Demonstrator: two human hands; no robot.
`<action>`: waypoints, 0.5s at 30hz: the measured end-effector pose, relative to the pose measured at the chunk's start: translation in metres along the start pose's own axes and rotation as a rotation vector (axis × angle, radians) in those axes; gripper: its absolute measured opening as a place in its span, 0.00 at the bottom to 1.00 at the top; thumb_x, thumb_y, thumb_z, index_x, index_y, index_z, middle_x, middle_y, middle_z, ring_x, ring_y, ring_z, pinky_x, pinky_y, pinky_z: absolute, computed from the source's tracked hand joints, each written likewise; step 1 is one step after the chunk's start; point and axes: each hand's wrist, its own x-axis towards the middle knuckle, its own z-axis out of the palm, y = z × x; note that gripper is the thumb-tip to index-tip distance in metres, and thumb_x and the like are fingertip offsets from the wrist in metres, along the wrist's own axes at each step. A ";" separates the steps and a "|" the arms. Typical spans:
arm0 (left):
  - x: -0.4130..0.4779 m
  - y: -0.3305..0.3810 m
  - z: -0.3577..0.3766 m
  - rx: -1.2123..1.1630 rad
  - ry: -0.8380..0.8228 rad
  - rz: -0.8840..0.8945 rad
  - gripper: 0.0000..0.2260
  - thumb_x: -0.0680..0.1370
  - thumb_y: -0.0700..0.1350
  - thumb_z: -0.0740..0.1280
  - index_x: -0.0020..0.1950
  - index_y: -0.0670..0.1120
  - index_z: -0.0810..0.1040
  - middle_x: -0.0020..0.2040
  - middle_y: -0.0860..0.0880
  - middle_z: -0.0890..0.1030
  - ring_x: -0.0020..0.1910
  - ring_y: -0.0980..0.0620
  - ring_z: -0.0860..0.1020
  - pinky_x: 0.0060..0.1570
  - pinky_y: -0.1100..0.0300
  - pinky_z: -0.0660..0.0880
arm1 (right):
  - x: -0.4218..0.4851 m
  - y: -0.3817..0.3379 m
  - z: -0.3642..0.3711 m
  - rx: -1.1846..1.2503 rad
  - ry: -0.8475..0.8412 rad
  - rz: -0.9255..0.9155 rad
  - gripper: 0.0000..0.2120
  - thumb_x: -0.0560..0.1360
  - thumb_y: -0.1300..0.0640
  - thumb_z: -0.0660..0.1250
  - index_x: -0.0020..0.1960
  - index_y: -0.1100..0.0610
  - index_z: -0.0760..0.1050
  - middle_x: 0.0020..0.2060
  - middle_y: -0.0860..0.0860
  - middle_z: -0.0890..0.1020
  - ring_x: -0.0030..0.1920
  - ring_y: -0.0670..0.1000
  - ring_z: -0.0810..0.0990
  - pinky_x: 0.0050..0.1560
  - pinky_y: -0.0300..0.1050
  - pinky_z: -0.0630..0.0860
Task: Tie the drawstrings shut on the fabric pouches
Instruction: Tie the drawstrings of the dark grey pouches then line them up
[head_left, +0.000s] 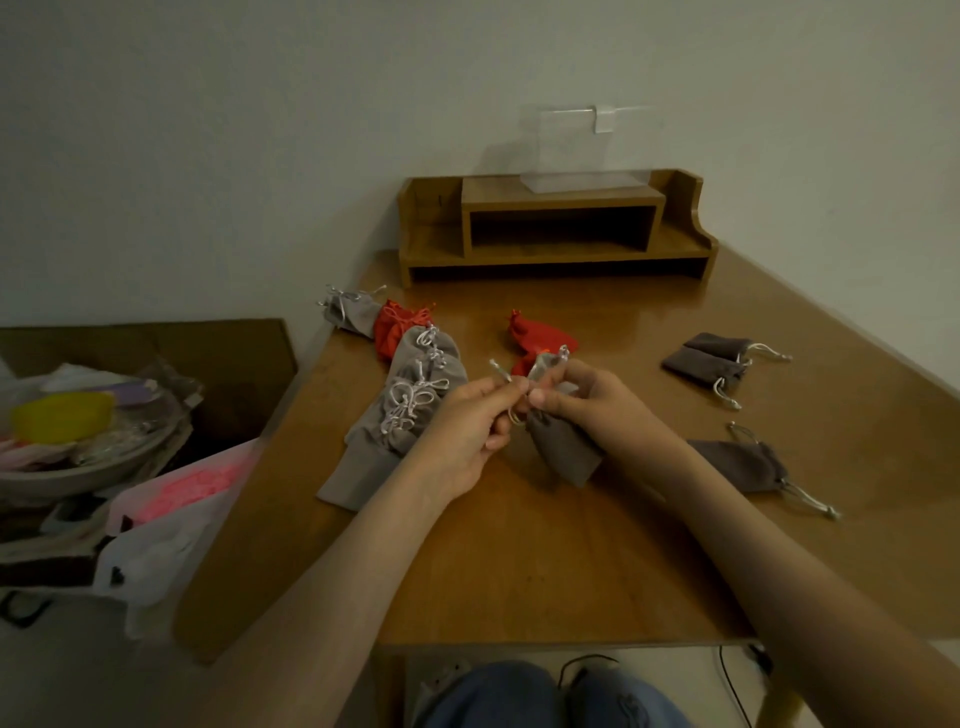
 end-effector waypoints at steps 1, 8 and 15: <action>0.000 -0.001 0.000 0.008 0.004 0.013 0.06 0.79 0.39 0.63 0.44 0.42 0.78 0.30 0.52 0.73 0.23 0.60 0.65 0.19 0.70 0.59 | 0.000 0.001 -0.001 0.006 -0.062 0.033 0.07 0.76 0.55 0.67 0.46 0.59 0.77 0.37 0.47 0.82 0.35 0.38 0.79 0.36 0.30 0.73; 0.001 -0.001 -0.001 0.010 -0.018 -0.006 0.08 0.80 0.42 0.62 0.47 0.43 0.80 0.31 0.52 0.74 0.26 0.60 0.65 0.22 0.70 0.59 | -0.001 -0.004 -0.006 0.037 -0.203 0.159 0.07 0.78 0.55 0.64 0.44 0.56 0.79 0.34 0.47 0.81 0.32 0.41 0.77 0.33 0.34 0.72; -0.003 0.007 -0.004 0.013 -0.098 -0.058 0.05 0.77 0.38 0.65 0.48 0.41 0.81 0.33 0.52 0.79 0.26 0.60 0.68 0.23 0.70 0.62 | -0.007 -0.006 -0.009 0.262 -0.159 0.219 0.09 0.77 0.59 0.64 0.53 0.62 0.77 0.40 0.50 0.83 0.38 0.44 0.81 0.38 0.34 0.76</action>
